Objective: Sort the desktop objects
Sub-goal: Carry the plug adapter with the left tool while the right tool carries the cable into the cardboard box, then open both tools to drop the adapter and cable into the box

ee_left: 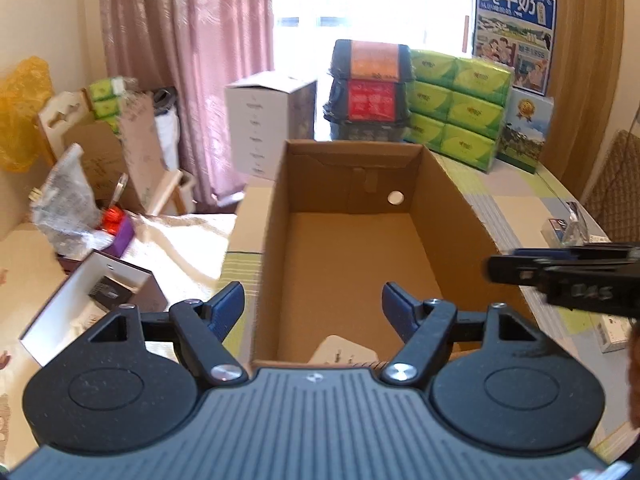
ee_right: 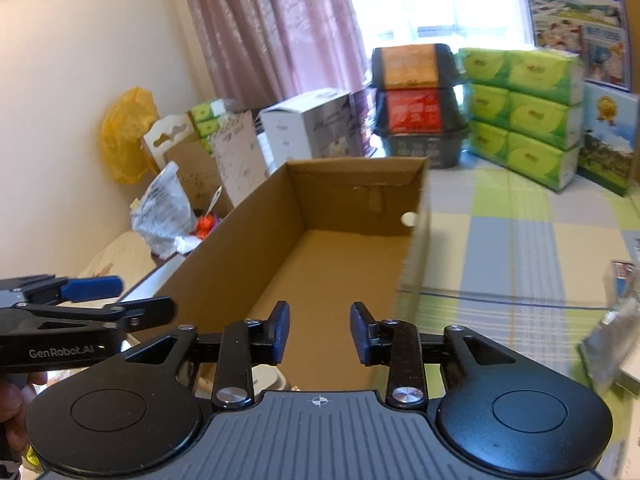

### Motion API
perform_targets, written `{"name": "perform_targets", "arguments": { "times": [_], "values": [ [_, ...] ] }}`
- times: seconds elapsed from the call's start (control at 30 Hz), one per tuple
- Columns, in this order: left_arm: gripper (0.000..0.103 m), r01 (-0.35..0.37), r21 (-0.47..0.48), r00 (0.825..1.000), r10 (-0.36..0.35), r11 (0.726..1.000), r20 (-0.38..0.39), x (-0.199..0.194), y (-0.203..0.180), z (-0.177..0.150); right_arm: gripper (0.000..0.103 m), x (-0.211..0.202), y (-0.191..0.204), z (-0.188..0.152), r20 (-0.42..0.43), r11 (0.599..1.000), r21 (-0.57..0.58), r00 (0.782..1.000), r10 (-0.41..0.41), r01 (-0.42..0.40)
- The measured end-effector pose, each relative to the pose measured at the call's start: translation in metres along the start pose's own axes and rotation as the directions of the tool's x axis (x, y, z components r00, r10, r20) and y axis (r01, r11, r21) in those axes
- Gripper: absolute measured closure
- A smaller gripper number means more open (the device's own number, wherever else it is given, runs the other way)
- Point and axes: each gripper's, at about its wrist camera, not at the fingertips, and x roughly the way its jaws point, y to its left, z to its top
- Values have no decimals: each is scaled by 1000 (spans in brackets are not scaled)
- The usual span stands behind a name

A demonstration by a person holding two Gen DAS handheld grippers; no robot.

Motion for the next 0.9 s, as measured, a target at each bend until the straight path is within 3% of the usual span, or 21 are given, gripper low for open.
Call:
{"name": "perform_targets", "arguments": {
  "times": [0.03, 0.1, 0.17, 0.57, 0.9],
  "values": [
    [28, -14, -8, 1000, 14, 1000, 8, -6, 0, -2, 67, -10, -4, -4, 10, 1000, 8, 1000, -8, 8],
    [26, -23, -29, 1000, 24, 999, 14, -15, -2, -5, 51, -27, -12, -10, 19, 999, 23, 1000, -24, 23],
    [25, -25, -44, 1000, 25, 999, 12, -23, -6, -10, 43, -45, -18, -19, 24, 999, 28, 999, -41, 40],
    [18, 21, -89, 1000, -21, 996, 7, -68, -56, -42, 32, -127, -60, -60, 15, 987, 35, 988, -156, 155],
    [13, 98, -40, 995, -99, 994, -22, -76, -116, -59, 17, -185, -121, -87, 14, 947, 96, 951, -310, 307]
  ]
}}
